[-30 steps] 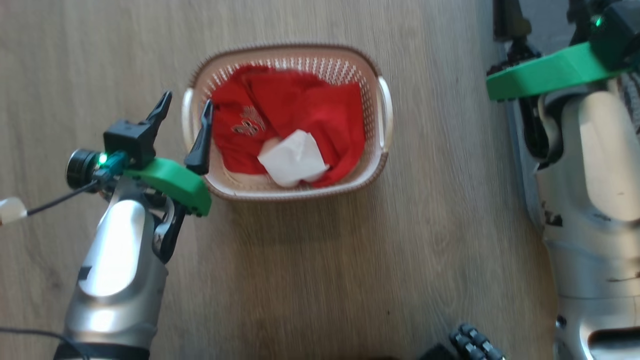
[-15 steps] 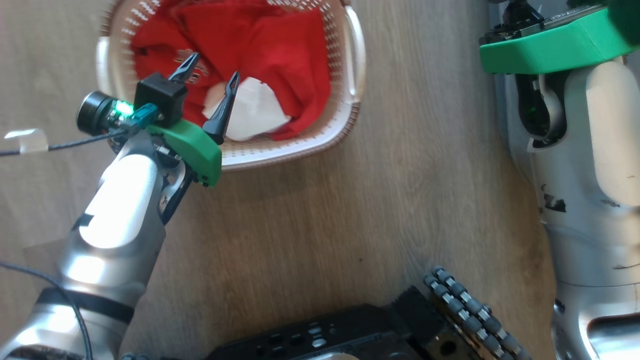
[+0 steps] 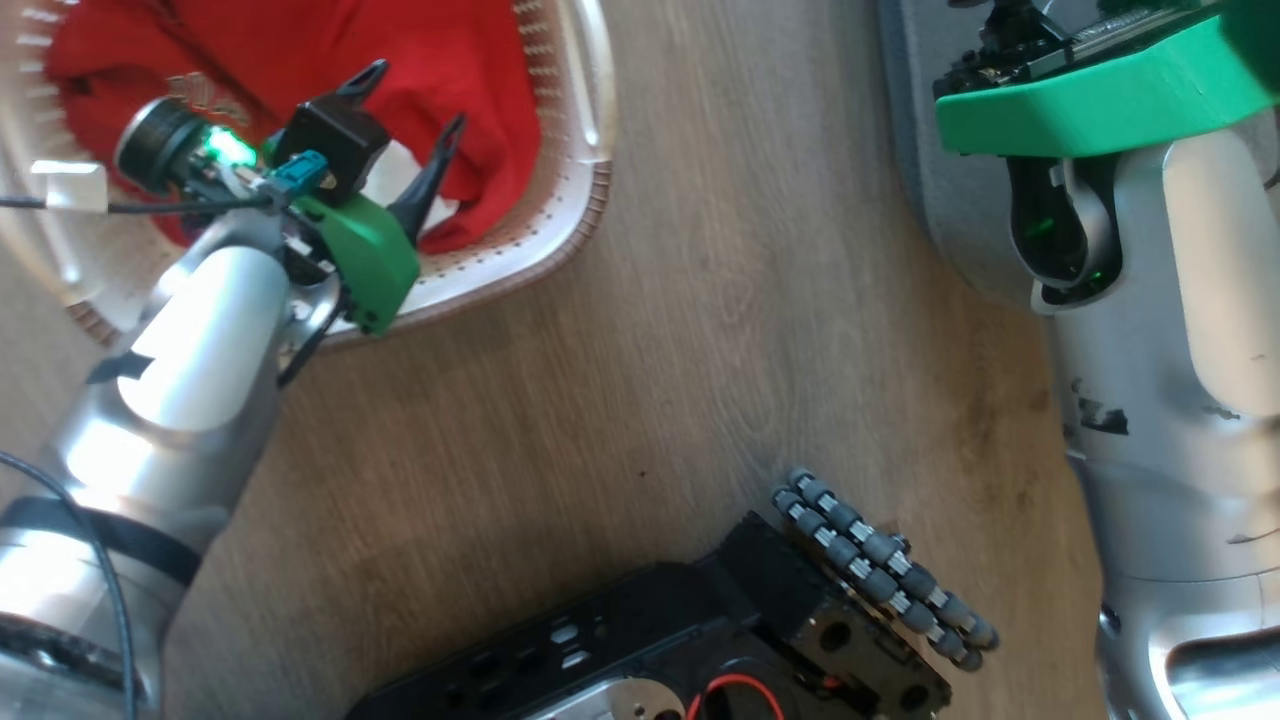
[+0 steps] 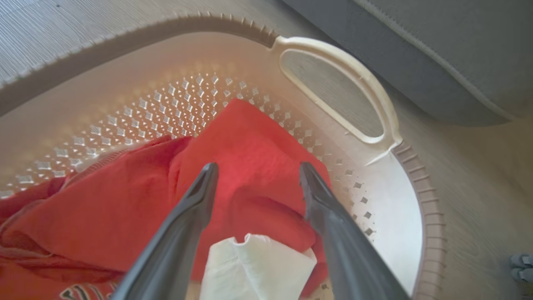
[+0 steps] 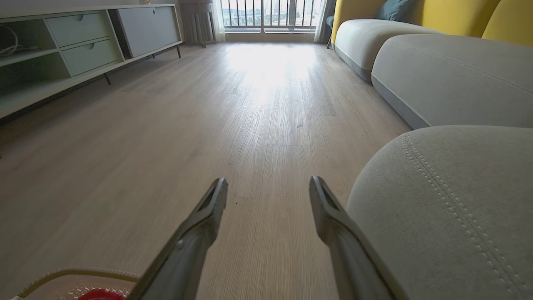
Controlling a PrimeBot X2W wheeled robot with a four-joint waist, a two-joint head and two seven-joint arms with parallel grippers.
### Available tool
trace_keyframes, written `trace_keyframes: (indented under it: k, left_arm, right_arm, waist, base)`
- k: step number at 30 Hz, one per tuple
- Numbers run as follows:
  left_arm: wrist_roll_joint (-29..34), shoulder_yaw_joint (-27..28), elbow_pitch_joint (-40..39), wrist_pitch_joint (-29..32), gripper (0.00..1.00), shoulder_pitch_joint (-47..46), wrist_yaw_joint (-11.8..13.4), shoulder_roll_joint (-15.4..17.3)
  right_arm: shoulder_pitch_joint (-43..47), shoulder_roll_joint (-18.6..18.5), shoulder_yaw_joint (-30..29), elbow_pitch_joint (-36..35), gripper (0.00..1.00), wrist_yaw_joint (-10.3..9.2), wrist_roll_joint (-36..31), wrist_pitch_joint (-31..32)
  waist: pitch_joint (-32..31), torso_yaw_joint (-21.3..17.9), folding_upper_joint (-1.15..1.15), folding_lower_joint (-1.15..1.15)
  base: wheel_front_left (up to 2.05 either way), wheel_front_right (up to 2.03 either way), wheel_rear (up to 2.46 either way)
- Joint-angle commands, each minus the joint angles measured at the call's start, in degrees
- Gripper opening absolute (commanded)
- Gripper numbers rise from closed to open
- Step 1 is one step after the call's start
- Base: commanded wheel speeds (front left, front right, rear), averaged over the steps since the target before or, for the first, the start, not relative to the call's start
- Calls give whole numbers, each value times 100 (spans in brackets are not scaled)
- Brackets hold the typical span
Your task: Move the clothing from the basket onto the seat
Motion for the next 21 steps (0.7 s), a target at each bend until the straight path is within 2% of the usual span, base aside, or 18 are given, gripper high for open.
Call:
trace_keyframes:
  k: [1, 4, 7, 18, 19, 20, 21]
  left_arm:
    - [13, 46, -46, -69, 100, -56, -7, 176]
    - [114, -80, 212, -69, 100, -266, -7, 344]
    - [205, -146, 597, -66, 100, -429, -7, 369]
    - [210, -332, 1797, -20, 100, -843, 0, 51]
    - [172, -338, 1840, -26, 92, -857, -2, 22]
    - [131, -346, 1860, -33, 6, -866, -3, -3]
    - [90, -364, 1858, -41, 0, -869, -4, -21]
  right_arm:
    - [76, 78, 71, -217, 100, -1, 63, -36]
    - [103, 78, 125, -275, 100, -1, 201, -36]
    - [182, 78, 133, -326, 100, -1, 264, -36]
    - [515, 78, 20, -486, 100, -1, 308, -36]
    - [531, 78, 17, -491, 100, -1, 315, -36]
    - [548, 78, 16, -498, 100, -1, 321, -36]
    - [564, 78, 15, -504, 100, -1, 330, -36]
  waist:
    - [130, -148, 0, 0]
    - [256, -302, 0, 0]
    - [305, -358, 0, 0]
    - [415, -335, 0, 0]
    - [417, -335, 0, 0]
    - [417, -335, 0, 0]
    - [415, -336, 0, 0]
  base:
    - [0, 0, 0]
    - [0, 0, 0]
    - [0, 0, 0]
    - [0, 0, 0]
    - [0, 0, 0]
    - [0, 0, 0]
    - [0, 0, 0]
